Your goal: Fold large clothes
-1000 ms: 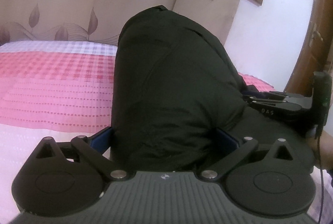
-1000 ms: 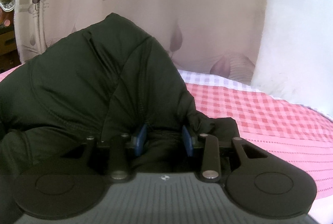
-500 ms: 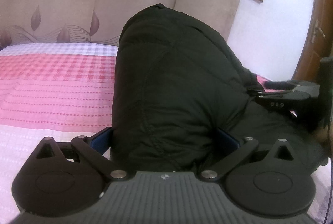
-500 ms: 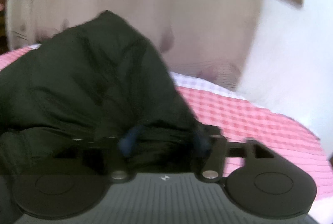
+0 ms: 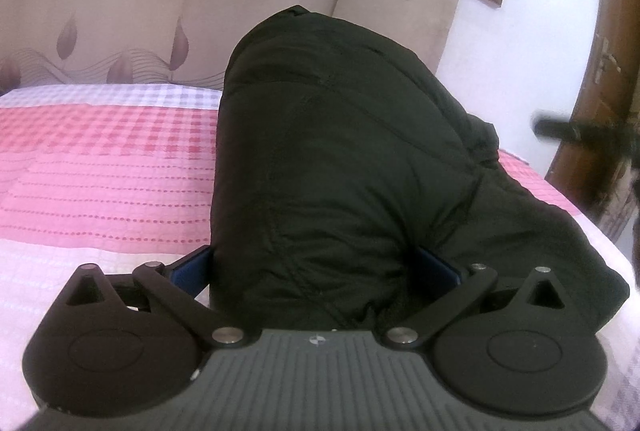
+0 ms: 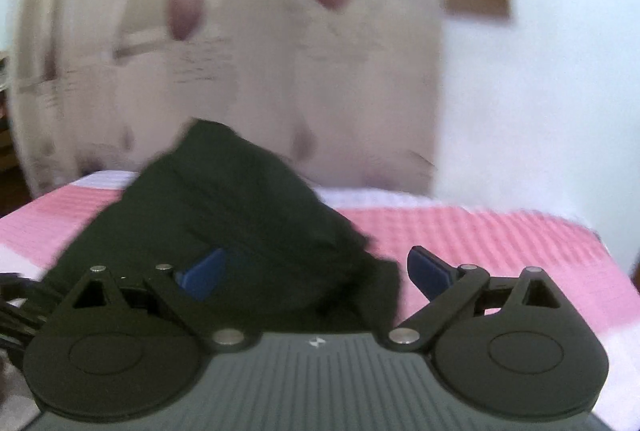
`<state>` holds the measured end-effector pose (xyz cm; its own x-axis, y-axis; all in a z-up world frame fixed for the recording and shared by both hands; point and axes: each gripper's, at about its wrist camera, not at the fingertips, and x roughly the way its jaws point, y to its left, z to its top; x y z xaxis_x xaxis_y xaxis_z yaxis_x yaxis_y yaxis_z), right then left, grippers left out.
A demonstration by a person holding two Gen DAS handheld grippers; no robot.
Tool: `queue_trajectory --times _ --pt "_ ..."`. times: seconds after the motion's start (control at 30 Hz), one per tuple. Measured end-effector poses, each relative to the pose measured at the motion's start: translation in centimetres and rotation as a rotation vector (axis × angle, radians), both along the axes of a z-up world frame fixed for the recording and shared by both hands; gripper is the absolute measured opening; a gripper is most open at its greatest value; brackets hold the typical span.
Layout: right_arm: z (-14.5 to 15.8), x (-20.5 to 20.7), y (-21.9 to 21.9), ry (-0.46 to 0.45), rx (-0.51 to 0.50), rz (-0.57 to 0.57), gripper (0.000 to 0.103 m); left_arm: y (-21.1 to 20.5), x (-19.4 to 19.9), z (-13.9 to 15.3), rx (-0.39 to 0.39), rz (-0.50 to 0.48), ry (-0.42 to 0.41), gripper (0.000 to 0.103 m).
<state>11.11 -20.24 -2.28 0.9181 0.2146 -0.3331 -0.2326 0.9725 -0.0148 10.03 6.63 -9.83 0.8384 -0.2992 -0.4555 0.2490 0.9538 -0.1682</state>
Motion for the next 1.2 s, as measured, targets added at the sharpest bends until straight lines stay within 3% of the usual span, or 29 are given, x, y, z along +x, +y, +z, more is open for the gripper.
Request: queue_trajectory --times 0.03,0.07,0.2,0.33,0.43,0.57,0.67,0.93,1.03,1.2 --pt "0.9 0.5 1.0 -0.004 -0.017 0.04 0.054 0.0 0.0 0.0 -0.001 -0.001 -0.002 0.103" --pt "1.7 1.0 1.9 0.007 -0.02 0.077 0.033 0.0 0.0 0.0 -0.002 -0.001 -0.002 0.103" --pt "4.3 5.5 6.8 0.015 -0.06 0.189 0.033 0.0 -0.1 0.0 -0.006 -0.004 -0.003 0.103" --pt "4.6 10.4 11.0 0.052 -0.15 0.211 0.033 0.0 -0.1 -0.1 -0.011 -0.005 -0.002 0.103" --pt "2.4 13.9 12.4 0.129 -0.26 0.16 0.033 0.1 -0.1 -0.1 -0.026 -0.007 -0.001 0.103" --pt "-0.9 17.0 11.4 0.269 -0.234 0.119 0.032 0.2 -0.3 -0.2 -0.048 -0.015 -0.001 0.103" --pt "-2.4 17.5 11.0 0.299 -0.232 0.104 0.032 0.1 -0.5 -0.2 -0.042 -0.019 -0.008 0.103" --pt "-4.6 18.1 11.0 0.254 -0.208 0.052 0.031 0.2 -0.5 -0.2 -0.064 -0.027 -0.001 0.103" --pt "-5.2 17.5 11.1 0.194 -0.225 0.015 0.032 -0.1 -0.6 -0.2 -0.054 -0.025 0.004 0.103" --pt "-5.2 16.9 10.1 0.118 -0.193 -0.039 0.044 0.0 -0.4 -0.2 -0.043 -0.028 0.018 0.103"
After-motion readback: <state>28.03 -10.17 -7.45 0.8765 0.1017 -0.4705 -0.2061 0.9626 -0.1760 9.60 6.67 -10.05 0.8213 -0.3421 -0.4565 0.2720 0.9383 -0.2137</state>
